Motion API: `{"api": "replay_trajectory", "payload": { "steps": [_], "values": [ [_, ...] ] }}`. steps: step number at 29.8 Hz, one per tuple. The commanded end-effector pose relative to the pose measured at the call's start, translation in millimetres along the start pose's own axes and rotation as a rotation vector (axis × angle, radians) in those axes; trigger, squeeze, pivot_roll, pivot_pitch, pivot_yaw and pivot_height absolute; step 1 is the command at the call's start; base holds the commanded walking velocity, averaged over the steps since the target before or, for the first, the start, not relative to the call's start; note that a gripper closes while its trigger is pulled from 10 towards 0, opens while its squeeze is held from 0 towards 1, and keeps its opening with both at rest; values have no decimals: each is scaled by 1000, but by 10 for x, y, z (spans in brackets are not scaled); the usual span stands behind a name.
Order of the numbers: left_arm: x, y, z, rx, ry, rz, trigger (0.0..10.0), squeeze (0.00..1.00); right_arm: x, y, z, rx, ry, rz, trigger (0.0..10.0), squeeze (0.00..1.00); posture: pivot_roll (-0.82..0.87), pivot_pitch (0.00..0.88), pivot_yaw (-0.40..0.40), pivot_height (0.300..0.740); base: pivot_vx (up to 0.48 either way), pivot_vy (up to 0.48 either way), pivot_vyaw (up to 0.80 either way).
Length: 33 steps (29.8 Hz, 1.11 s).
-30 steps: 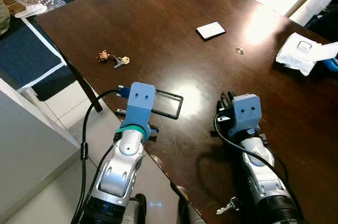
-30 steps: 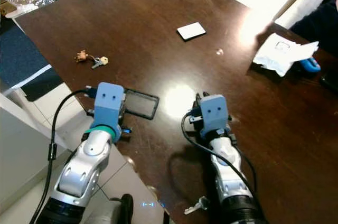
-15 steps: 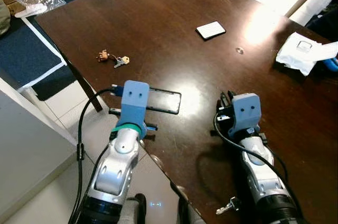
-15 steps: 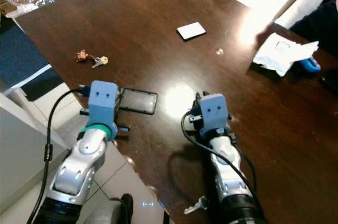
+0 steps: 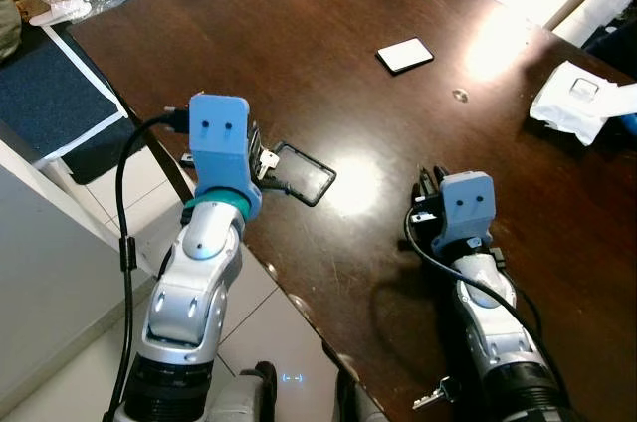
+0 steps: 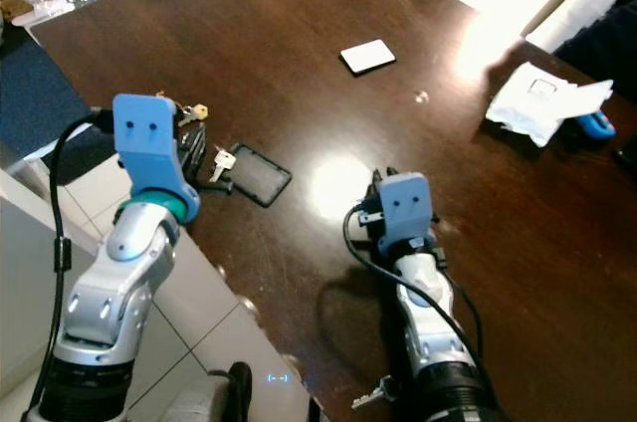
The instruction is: Hang keys on a hook
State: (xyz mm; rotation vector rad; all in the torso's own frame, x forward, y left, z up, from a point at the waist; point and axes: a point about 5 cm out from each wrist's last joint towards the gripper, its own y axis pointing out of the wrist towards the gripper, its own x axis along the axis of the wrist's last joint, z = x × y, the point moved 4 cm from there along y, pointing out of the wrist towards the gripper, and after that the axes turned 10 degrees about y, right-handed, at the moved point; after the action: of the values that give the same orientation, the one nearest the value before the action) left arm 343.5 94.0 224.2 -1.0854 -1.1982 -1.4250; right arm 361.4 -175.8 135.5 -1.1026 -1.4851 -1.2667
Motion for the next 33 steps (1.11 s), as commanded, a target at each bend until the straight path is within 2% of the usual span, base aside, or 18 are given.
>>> {"api": "replay_trajectory", "payload": {
  "steps": [1, 6, 7, 9, 10, 13, 14, 16, 17, 20, 22, 24, 25, 27, 28, 31, 33],
  "values": [
    [53, -16, -27, -21, -9, -23, 10000, 0, -236, -99, 24, 1, 3, 96, 10000, 0, 10, 197, 116, 740, 0, 0, 0],
    [20, -27, -82, -53, 51, -24, 10000, 0, -225, -78, 22, -5, 5, 91, 10000, 0, 10, 188, 117, 740, 0, 0, 0],
    [-67, -28, -130, -71, 156, -16, 10000, 0, -225, -77, 21, -7, 6, 90, 10000, 0, 10, 188, 117, 740, 0, 0, 0],
    [-67, -28, -130, -71, 156, -16, 10000, 0, -225, -77, 21, -7, 6, 90, 10000, 0, 10, 188, 117, 740, 0, 0, 0],
    [-166, -34, -185, -92, 255, -5, 10000, 0, -229, -80, 22, -8, 7, 90, 10000, 0, 10, 188, 117, 740, 0, 0, 0],
    [-166, -34, -185, -92, 255, -5, 10000, 0, -229, -80, 22, -8, 7, 90, 10000, 0, 10, 188, 117, 740, 0, 0, 0],
    [-311, -34, -255, -115, 298, 31, 10000, 1000, -233, -84, 30, -7, 8, 92, 10000, 0, 12, 196, 119, 740, 0, 0, 0],
    [-311, -34, -255, -115, 298, 31, 10000, 1000, -233, -84, 30, -7, 8, 92, 10000, 0, 12, 196, 119, 740, 0, 0, 0],
    [-561, 72, -408, -99, 291, 114, 10000, 1000, -254, -114, 70, 8, 10, 101, 10000, 0, 8, 228, 113, 740, 0, 0, 0],
    [-561, 72, -408, -99, 291, 114, 10000, 1000, -254, -114, 70, 8, 10, 101, 10000, 0, 8, 228, 113, 740, 0, 0, 0],
    [-718, 208, -434, -61, 242, 202, 10000, 1000, -272, -152, 94, 21, 9, 108, 10000, 0, 0, 247, 114, 740, 0, 0, 0],
    [-761, 249, -417, -51, 222, 232, 10000, 1000, -278, -164, 97, 23, 9, 110, 10000, 0, 0, 247, 114, 740, 0, 0, 0],
    [-796, 288, -387, -40, 198, 260, 10000, 490, -281, -173, 100, 25, 8, 111, 10000, 0, -3, 250, 116, 740, 0, 0, 0],
    [-796, 288, -387, -40, 198, 260, 10000, 490, -281, -173, 100, 25, 8, 111, 10000, 0, -3, 250, 116, 740, 0, 0, 0],
    [-813, 333, -337, -24, 173, 283, 10000, 0, -286, -182, 101, 26, 8, 112, 10000, 0, -5, 250, 117, 740, 0, 0, 0],
    [-796, 435, -200, 8, 136, 302, 10000, 0, -296, -190, 105, 25, 8, 115, 10000, 0, -2, 247, 122, 740, 0, 0, 0],
    [-804, 461, -174, 15, 129, 305, 10000, 0, -299, -190, 107, 25, 8, 116, 10000, 0, -2, 247, 122, 740, 0, 0, 0]
  ]
}}
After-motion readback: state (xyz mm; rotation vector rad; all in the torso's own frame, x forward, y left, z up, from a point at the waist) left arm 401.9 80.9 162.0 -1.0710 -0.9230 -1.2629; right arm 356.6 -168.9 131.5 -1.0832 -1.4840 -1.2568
